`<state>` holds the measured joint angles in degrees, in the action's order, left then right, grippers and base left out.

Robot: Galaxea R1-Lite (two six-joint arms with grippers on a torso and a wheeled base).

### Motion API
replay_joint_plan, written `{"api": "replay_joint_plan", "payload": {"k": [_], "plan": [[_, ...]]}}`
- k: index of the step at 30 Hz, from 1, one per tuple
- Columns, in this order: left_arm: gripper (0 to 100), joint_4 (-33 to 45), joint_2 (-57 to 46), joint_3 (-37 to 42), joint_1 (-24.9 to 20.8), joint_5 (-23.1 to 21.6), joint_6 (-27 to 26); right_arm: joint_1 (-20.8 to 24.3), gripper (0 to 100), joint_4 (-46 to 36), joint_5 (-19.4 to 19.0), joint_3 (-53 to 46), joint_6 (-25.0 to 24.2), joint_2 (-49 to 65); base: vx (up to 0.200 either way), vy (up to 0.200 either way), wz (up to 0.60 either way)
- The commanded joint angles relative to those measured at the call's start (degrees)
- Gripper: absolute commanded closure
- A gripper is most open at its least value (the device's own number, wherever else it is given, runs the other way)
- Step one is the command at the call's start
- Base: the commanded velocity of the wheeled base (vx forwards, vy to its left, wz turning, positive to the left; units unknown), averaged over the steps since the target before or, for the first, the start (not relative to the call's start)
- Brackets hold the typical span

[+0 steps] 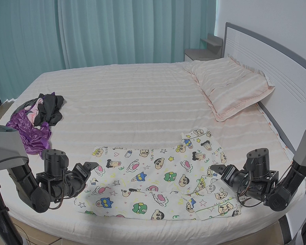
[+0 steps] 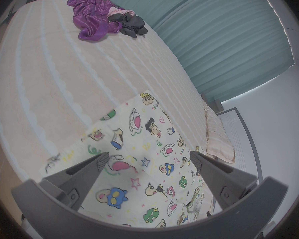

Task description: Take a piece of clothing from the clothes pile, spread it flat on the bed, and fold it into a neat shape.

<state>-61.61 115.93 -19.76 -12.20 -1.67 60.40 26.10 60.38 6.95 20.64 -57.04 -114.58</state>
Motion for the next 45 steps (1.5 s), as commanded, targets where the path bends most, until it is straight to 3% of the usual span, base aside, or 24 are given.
{"api": "replay_joint_plan", "payload": {"k": [1,8,15,17,19,21,22,25,29,30,33,45], "plan": [[0,0.1,0.1,0.1,0.2,0.0,0.0,0.0,0,0.0,0.0,-0.1,0.0,0.1,0.000,0.200,0.00],[0,5.6,-5.4,0.9,-0.1,-0.9,-1.8,-0.1,0,0.0,0.1,-0.2,0.1,0.3,0.000,0.029,0.00],[0,15.1,-11.8,2.2,-0.4,-8.8,-16.6,2.0,0,0.1,-0.4,-3.3,2.2,2.3,0.000,0.000,0.00],[0,15.5,-11.6,2.1,-0.5,-9.2,-17.4,2.4,0,0.1,-0.4,-3.5,2.3,2.3,0.000,0.000,0.00],[0,17.1,-7.8,0.3,-1.2,-10.4,-27.0,6.1,0,0.1,0.0,-4.9,2.3,1.9,0.000,0.000,0.00],[0,17.3,-6.9,0.2,-1.2,-10.4,-28.6,6.8,0,0.1,0.0,-5.2,2.3,1.7,0.000,0.000,0.00],[0,18.2,-3.3,-0.9,-0.9,-10.4,-33.2,8.5,0,0.2,0.2,-6.0,2.3,1.6,0.000,0.000,0.00],[0,18.5,-1.4,-1.4,-0.8,-10.8,-34.5,8.8,0,0.5,0.1,-6.3,2.3,1.7,0.000,0.000,0.00],[0,18.0,0.6,-1.7,-0.5,-15.1,-35.3,8.9,0,1.0,-0.1,-6.6,2.3,1.5,0.000,0.000,0.00],[0,17.9,2.5,-1.9,0.4,-17.0,-39.5,9.4,0,1.3,-0.1,-6.9,2.3,1.7,0.000,0.000,0.00],[0,17.9,4.0,-1.9,2.1,-17.0,-44.8,10.3,0,1.5,-0.2,-7.9,2.3,1.6,0.000,0.000,0.00],[0,17.7,8.3,-5.2,2.3,-17.3,-46.6,10.8,0,3.9,-0.5,-8.6,2.3,1.5,0.000,0.000,0.00]]}}
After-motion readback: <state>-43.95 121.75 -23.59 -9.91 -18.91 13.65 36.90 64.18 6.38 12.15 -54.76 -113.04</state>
